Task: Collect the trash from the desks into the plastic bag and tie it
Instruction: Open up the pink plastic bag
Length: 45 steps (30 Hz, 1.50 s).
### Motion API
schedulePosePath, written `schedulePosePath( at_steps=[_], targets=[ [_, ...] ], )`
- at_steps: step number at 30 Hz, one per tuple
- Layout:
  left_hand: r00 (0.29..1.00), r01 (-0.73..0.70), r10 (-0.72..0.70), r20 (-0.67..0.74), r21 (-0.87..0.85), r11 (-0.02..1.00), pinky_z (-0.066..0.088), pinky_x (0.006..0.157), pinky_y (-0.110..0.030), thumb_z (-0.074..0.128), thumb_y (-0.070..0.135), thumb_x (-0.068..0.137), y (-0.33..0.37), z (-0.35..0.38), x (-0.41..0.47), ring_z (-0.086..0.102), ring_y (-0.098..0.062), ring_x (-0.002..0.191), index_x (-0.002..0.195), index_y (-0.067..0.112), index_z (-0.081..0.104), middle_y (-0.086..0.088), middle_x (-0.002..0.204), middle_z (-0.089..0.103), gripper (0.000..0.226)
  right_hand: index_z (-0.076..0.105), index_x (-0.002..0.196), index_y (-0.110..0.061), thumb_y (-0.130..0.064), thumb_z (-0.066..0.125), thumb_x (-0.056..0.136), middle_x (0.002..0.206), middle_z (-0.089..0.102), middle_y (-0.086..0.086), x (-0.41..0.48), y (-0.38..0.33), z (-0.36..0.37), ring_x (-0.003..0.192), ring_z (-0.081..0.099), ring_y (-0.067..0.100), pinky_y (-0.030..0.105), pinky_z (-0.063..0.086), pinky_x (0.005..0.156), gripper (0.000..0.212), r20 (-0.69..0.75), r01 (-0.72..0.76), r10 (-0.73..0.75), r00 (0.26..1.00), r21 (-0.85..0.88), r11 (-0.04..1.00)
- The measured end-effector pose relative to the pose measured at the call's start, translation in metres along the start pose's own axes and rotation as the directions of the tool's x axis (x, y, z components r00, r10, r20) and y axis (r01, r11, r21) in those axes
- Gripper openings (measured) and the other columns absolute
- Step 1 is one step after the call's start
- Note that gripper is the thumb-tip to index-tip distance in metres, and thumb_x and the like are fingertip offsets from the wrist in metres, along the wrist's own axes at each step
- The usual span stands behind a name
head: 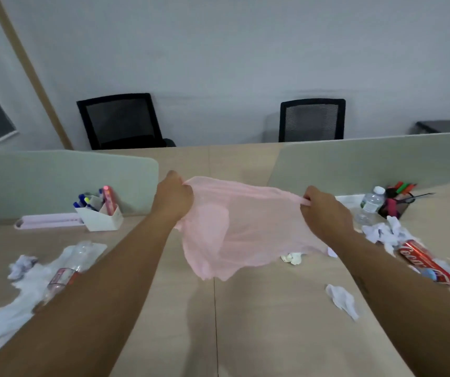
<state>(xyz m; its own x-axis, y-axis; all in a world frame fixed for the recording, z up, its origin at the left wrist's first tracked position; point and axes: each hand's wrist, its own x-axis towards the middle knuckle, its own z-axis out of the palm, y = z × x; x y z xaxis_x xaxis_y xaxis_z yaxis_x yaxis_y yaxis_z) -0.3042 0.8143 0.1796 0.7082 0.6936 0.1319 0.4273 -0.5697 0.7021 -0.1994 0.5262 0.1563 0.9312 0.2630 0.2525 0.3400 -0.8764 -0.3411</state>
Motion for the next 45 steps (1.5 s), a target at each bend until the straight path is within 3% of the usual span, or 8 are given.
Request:
schedulePosePath(
  at_steps=[6,16,21,26,30,35,40,45],
  targets=[
    [0.917,-0.376,0.393,0.073,-0.173,0.91,0.05,0.069,-0.035,0.054,0.019,0.09,0.04,0.026,-0.016,0.059,-0.025,0.081,0.098,0.025,0.055,0.001,0.089,0.061,0.01,0.02,0.149,-0.03,-0.059,0.075,0.067,0.145,0.032,0.006,-0.011,-0.043,0.009,0.125,0.034,0.03,0.044,0.034,0.104,0.103,0.08,0.196,-0.207,0.975,0.128,0.972],
    [0.918,-0.368,0.373,0.132,0.629,0.684,0.038,0.061,-0.029,0.055,0.02,0.088,-0.009,0.0,-0.002,0.059,-0.028,0.077,0.093,0.019,0.056,-0.003,0.089,0.063,0.005,0.052,0.094,-0.021,-0.016,0.048,0.086,0.094,0.061,0.002,-0.006,-0.018,0.025,0.088,0.059,0.03,0.035,0.043,0.068,0.01,-0.001,0.086,-0.088,0.996,-0.198,0.976],
    [0.97,-0.215,0.243,-0.019,0.406,0.888,0.039,0.06,-0.032,0.046,0.004,0.083,-0.005,0.011,-0.015,0.052,-0.03,0.07,0.096,0.016,0.049,-0.007,0.081,0.057,0.018,0.048,0.09,-0.02,-0.016,0.048,0.084,0.099,0.06,0.005,-0.02,-0.009,0.036,0.092,0.056,0.033,0.038,0.04,0.071,0.008,0.034,-0.071,0.071,0.997,-0.007,0.997],
    [0.952,-0.299,0.305,0.0,0.199,0.933,0.042,0.058,-0.032,0.048,0.012,0.085,0.026,0.019,-0.03,0.057,-0.03,0.07,0.098,0.022,0.051,-0.003,0.079,0.06,0.017,0.035,0.142,-0.028,-0.045,0.072,0.072,0.137,0.042,0.003,-0.023,-0.07,0.042,0.118,0.044,0.028,0.045,0.041,0.097,0.081,0.053,0.227,-0.233,0.971,0.093,0.969],
    [0.887,-0.452,0.447,0.111,0.402,0.796,0.037,0.058,-0.029,0.062,0.037,0.083,0.028,0.006,-0.027,0.058,-0.03,0.07,0.095,0.024,0.054,-0.002,0.079,0.062,0.02,0.059,0.108,-0.019,-0.015,0.051,0.087,0.106,0.059,0.005,-0.018,-0.072,0.043,0.097,0.059,0.032,0.037,0.046,0.074,0.023,0.036,0.177,-0.174,0.984,-0.104,0.979],
    [0.92,-0.362,0.344,0.189,0.749,0.555,0.04,0.068,-0.03,0.054,0.025,0.093,-0.025,-0.014,-0.008,0.064,-0.025,0.091,0.103,0.023,0.066,-0.002,0.098,0.065,0.015,0.055,0.118,-0.019,-0.004,0.038,0.087,0.125,0.058,0.012,-0.026,-0.01,0.038,0.101,0.059,0.035,0.041,0.047,0.082,0.038,0.065,-0.134,0.135,0.989,-0.016,0.991],
    [0.983,-0.164,0.18,-0.022,0.321,0.933,0.042,0.075,-0.038,0.041,0.012,0.092,-0.01,-0.009,-0.005,0.058,-0.036,0.09,0.11,0.015,0.057,-0.015,0.104,0.064,0.024,0.059,0.103,-0.012,-0.007,0.036,0.089,0.099,0.063,0.011,-0.027,-0.006,0.035,0.097,0.06,0.034,0.036,0.045,0.073,0.028,0.145,-0.061,0.05,0.988,0.075,0.995],
    [0.856,-0.356,0.365,-0.366,0.095,0.93,0.045,0.063,-0.041,0.038,0.016,0.089,0.048,-0.017,0.002,0.054,-0.037,0.074,0.101,0.018,0.048,-0.015,0.086,0.062,0.016,0.056,0.097,-0.029,-0.016,0.033,0.088,0.078,0.056,-0.013,0.0,-0.019,0.005,0.075,0.054,0.018,0.031,0.04,0.061,0.028,-0.283,0.002,0.161,0.945,0.5,0.866]
  ],
)
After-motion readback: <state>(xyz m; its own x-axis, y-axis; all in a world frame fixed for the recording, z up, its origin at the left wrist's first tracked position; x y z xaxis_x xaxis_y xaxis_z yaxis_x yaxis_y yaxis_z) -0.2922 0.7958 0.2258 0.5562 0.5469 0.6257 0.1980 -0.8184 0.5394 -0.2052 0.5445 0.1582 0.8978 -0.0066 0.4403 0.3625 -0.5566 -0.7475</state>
